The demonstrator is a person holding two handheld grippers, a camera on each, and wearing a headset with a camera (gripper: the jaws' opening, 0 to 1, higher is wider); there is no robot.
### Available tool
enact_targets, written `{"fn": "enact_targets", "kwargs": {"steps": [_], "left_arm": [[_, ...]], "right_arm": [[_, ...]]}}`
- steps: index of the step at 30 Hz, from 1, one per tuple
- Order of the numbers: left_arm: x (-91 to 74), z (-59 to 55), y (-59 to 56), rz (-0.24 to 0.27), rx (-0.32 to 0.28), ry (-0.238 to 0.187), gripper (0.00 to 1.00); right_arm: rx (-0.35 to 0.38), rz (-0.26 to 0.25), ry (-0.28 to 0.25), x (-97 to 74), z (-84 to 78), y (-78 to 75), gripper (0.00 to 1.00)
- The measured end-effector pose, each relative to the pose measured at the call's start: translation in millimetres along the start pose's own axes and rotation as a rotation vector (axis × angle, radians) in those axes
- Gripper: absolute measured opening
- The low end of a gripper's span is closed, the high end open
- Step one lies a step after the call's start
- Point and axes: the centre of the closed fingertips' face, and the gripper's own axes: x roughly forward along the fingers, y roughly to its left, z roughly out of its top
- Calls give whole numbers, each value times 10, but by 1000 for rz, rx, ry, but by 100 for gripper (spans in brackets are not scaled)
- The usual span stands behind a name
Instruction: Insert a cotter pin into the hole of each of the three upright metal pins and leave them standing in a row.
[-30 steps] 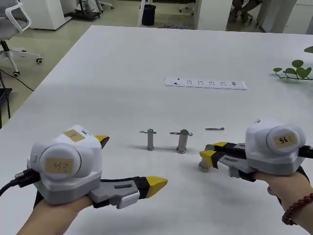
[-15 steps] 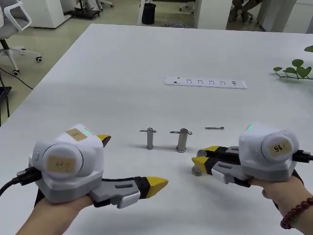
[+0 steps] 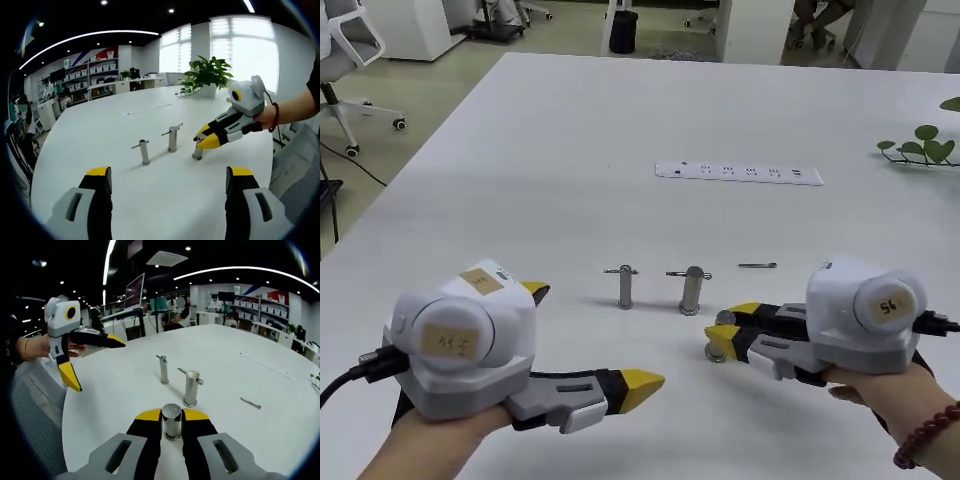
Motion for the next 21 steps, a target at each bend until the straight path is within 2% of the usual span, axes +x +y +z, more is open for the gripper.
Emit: {"fn": "enact_targets", "kwargs": {"steps": [5,11,13,17,21], "left_arm": [[0,-9,11,1,-2,3,94],[1,-9,9,2,-3,3,94],[3,-11,2,0,-1,5,95],[7,-2,-9,-2,2,3,95],[9,15,-7,1,5,-6,95]], "right_arm": [[-14,16,12,-22,13,-16,13],[-9,59,8,-128,97,-20,20],[15,71,19,-178,107,-30,21],[31,62,12,-277,167,-92,19],[20,52,30,-348,192,-164,18]]}}
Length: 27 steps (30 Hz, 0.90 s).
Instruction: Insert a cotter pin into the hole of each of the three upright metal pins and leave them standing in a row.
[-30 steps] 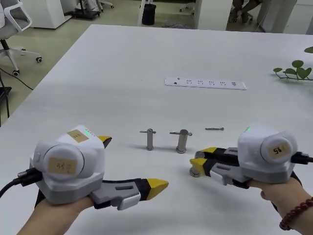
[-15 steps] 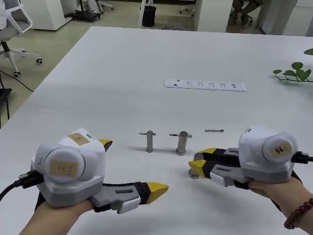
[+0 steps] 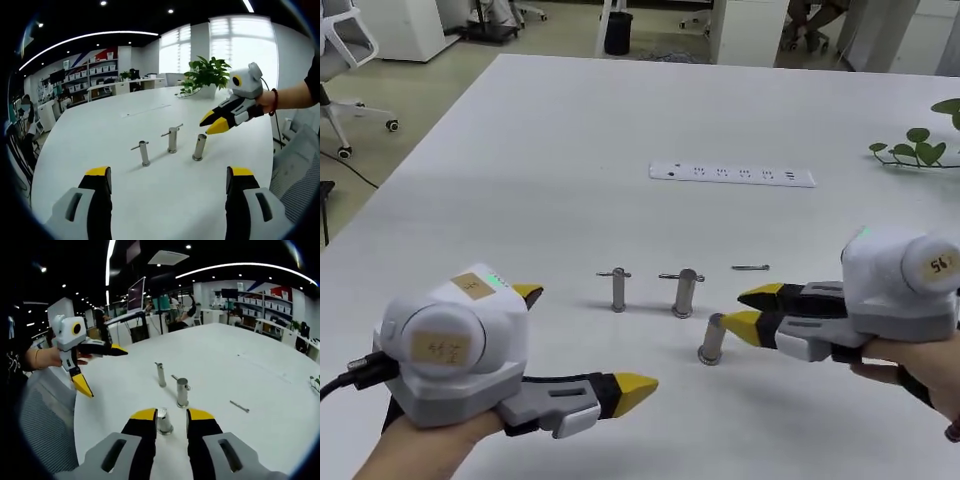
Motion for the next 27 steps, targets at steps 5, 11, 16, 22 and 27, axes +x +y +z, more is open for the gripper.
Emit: {"fn": "enact_targets", "kwargs": {"steps": [5,11,16,22,27], "left_arm": [[3,-7,-7,-2,2,5,94],[8,-18,-57,-18,26,15,95],[17,-17,-76,-25,28,16,95],[6,-12,-32,-12,17,10,95],[8,-9,-14,-10,13,8,95]], "right_arm": [[-39,-18,74,-55,-18,-176,18],[-67,-36,152,-61,-15,-384,19],[-84,-50,203,-7,-35,-557,18],[-72,-46,232,70,-17,-718,18],[-52,-43,250,143,-15,-849,18]]}}
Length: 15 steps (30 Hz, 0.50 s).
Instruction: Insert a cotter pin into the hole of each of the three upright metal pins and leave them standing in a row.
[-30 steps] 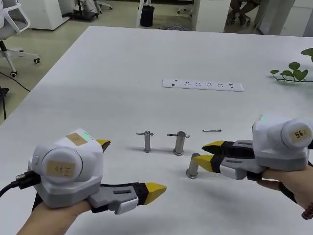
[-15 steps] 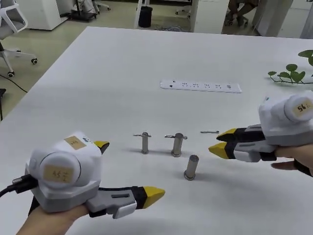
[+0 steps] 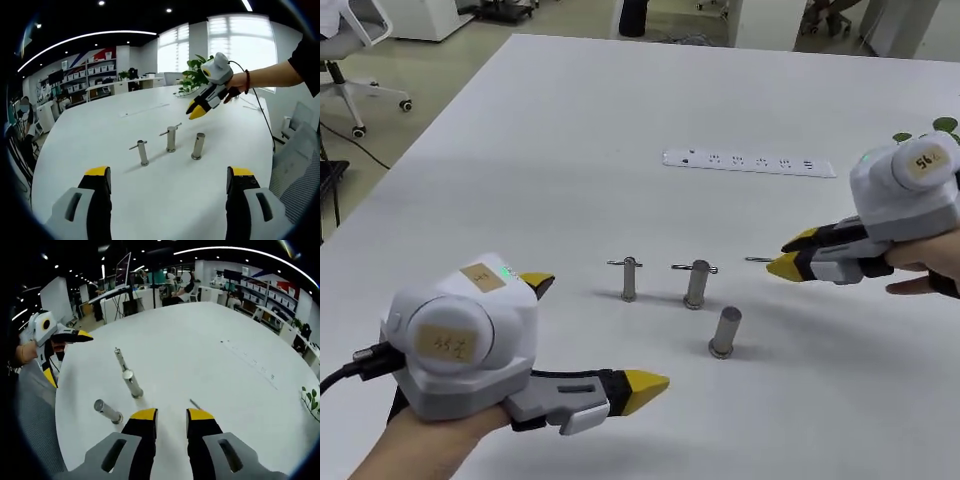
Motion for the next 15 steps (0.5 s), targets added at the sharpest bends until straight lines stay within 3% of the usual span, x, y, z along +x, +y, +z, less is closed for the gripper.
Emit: {"fn": "enact_targets", "kwargs": {"steps": [9,13,15], "left_arm": [[2,0,-1,-2,-8,-4,94],[5,-8,3,-2,-10,-3,94],[8,-11,-5,-7,-9,-4,93]], "right_arm": [[-48,-12,78,147,-73,-256,18],[-52,-11,112,311,-140,-461,17],[-55,-12,120,338,-149,-468,17]]}}
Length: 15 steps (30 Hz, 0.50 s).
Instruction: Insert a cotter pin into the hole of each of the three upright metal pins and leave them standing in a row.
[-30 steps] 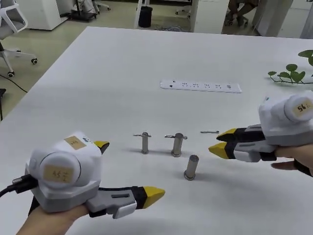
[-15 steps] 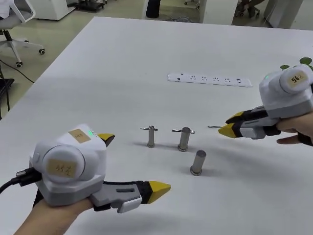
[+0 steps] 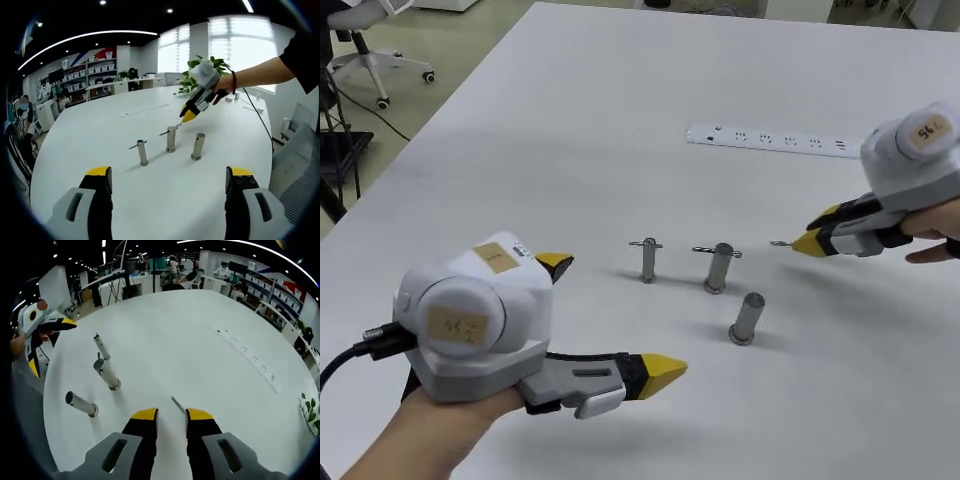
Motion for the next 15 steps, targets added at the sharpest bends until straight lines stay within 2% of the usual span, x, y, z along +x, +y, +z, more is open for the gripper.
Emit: {"fn": "enact_targets", "kwargs": {"steps": [8,15], "left_arm": [[16,-39,-28,-15,-2,18,93],[24,-15,-26,-20,-16,4,90]], "right_arm": [[-1,2,61,165,-105,-190,12],[-15,5,94,194,-156,-161,11]]}}
